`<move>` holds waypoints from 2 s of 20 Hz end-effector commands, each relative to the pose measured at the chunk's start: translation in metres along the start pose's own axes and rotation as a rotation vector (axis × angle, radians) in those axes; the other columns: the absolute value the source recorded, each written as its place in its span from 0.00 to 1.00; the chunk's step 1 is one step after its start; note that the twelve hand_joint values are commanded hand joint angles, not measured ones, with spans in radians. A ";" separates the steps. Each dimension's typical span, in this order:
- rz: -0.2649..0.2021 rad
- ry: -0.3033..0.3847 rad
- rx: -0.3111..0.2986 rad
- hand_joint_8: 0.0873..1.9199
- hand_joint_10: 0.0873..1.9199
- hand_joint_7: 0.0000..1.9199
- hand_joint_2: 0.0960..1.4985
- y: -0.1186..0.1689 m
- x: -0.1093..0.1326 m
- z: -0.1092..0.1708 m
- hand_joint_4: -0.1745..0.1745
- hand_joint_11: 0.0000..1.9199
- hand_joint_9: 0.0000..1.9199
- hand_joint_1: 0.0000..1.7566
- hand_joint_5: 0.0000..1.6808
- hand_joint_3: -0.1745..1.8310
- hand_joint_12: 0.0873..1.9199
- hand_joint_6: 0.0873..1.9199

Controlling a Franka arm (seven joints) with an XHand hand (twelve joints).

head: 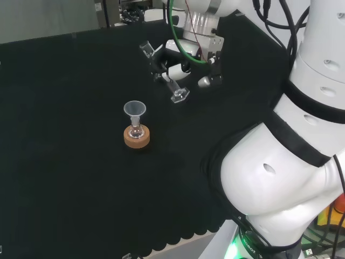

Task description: Put the graduated cylinder back on the table.

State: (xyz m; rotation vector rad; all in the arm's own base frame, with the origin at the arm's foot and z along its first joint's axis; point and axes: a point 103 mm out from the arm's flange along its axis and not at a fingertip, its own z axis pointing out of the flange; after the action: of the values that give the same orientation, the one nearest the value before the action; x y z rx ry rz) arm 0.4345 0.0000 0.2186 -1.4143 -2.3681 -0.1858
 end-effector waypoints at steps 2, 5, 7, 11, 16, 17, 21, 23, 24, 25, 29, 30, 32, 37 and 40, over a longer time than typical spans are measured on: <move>-0.028 0.088 -0.069 0.35 0.00 0.55 0.75 0.031 -0.022 0.031 0.00 0.63 0.75 0.67 0.55 0.09 0.39 0.55; -0.042 0.123 -0.084 0.21 0.00 0.60 0.75 0.044 -0.028 0.044 0.00 0.63 0.75 0.65 0.55 0.09 0.39 0.54; -0.052 0.140 -0.102 0.19 0.00 0.61 0.75 0.052 -0.031 0.051 0.00 0.63 0.75 0.65 0.55 0.09 0.38 0.55; -0.068 0.182 -0.128 0.18 0.00 0.61 0.75 0.067 -0.032 0.062 0.00 0.63 0.75 0.65 0.55 0.09 0.38 0.54; -0.086 0.201 -0.181 0.18 0.00 0.61 0.75 0.078 -0.030 0.069 0.00 0.62 0.74 0.65 0.55 0.09 0.38 0.54; -0.091 0.202 -0.186 0.18 0.00 0.61 0.75 0.080 -0.029 0.070 0.00 0.62 0.74 0.65 0.55 0.09 0.38 0.54; -0.104 0.206 -0.217 0.18 0.00 0.61 0.75 0.089 -0.027 0.074 0.00 0.62 0.74 0.65 0.55 0.09 0.38 0.55; -0.107 0.206 -0.234 0.17 0.00 0.61 0.75 0.093 -0.027 0.076 0.00 0.62 0.74 0.65 0.55 0.09 0.38 0.55; -0.108 0.208 -0.241 0.17 0.00 0.61 0.75 0.095 -0.027 0.077 0.00 0.62 0.74 0.65 0.55 0.09 0.38 0.55; -0.109 0.208 -0.242 0.17 0.00 0.61 0.75 0.097 -0.028 0.078 0.00 0.62 0.74 0.65 0.55 0.09 0.38 0.55; -0.107 0.214 -0.260 0.17 0.00 0.60 0.75 0.103 -0.035 0.081 0.00 0.62 0.73 0.65 0.55 0.09 0.38 0.55; -0.105 0.218 -0.265 0.17 0.00 0.60 0.75 0.105 -0.037 0.082 0.00 0.62 0.73 0.65 0.55 0.09 0.38 0.55; -0.103 0.228 -0.272 0.17 0.00 0.60 0.75 0.108 -0.042 0.083 0.00 0.61 0.73 0.65 0.54 0.09 0.38 0.55; -0.103 0.260 -0.291 0.17 0.00 0.60 0.75 0.113 -0.051 0.087 0.00 0.61 0.73 0.65 0.54 0.09 0.38 0.55; -0.107 0.276 -0.309 0.17 0.00 0.59 0.75 0.116 -0.056 0.089 0.00 0.61 0.73 0.65 0.54 0.09 0.38 0.56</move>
State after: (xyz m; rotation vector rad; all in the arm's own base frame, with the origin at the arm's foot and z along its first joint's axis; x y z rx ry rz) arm 0.5313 0.0377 0.1109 -1.3048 -2.2696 -0.7073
